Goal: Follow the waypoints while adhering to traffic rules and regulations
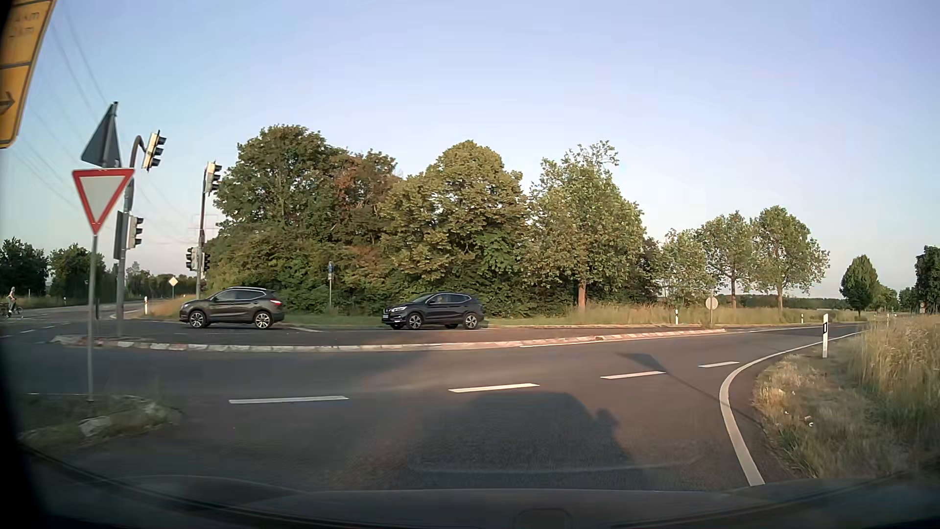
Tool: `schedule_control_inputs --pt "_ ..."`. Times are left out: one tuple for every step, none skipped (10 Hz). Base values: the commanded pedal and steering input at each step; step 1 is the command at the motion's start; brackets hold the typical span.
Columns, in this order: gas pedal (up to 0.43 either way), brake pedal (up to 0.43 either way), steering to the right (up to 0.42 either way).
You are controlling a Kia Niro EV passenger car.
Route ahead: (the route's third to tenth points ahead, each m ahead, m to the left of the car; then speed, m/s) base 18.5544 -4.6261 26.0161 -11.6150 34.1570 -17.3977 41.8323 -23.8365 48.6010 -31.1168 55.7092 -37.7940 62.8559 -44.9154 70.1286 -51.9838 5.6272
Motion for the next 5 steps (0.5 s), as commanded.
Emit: schedule_control_inputs --pt "0.0 0.287 0.12" --pt "0.0 0.256 0.121" --pt "0.0 0.226 0.121" --pt "0.0 0.159 0.122" --pt "0.0 0.03 0.126"
